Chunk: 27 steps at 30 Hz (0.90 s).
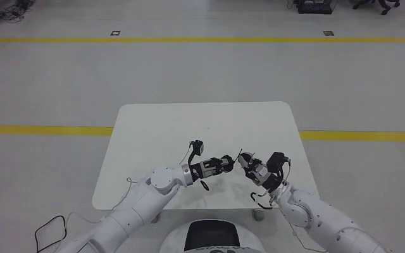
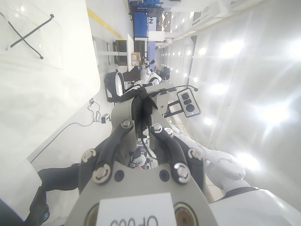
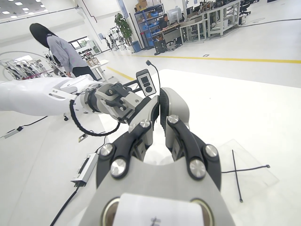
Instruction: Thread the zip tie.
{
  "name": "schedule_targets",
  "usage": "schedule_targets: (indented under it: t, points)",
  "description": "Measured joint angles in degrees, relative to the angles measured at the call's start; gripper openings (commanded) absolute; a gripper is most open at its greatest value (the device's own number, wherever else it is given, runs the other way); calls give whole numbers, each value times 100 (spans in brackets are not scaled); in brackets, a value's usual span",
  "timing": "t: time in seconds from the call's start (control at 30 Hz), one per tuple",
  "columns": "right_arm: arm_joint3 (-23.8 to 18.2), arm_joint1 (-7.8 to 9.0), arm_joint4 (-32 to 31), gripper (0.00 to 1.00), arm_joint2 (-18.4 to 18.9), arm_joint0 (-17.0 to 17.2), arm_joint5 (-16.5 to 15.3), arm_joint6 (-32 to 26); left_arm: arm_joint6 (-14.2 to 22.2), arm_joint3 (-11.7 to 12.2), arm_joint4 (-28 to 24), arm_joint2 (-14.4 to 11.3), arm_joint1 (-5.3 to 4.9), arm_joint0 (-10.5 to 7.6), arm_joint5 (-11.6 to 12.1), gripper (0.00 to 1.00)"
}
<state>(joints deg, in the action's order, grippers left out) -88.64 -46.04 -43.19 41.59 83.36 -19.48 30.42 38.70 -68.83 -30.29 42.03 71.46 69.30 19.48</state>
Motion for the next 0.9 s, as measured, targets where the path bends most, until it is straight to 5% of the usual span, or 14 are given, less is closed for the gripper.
schedule_targets:
  t: [0.7,0.73,0.77,0.8,0.9]
  points:
    - [1,-31,-77,0,-23,-6,0,-178,16,19,20,46,32,22,0,0]
    - [2,-32,-75,18,-23,-6,0,-180,17,19,23,49,33,24,0,0]
    - [3,-33,-71,77,-23,-6,0,-182,19,19,25,52,33,25,0,0]
    - [8,-34,-62,100,-21,-6,0,-187,22,22,27,54,34,27,0,0]
    - [24,-33,-37,100,-3,-9,0,-187,31,35,20,57,39,29,0,0]
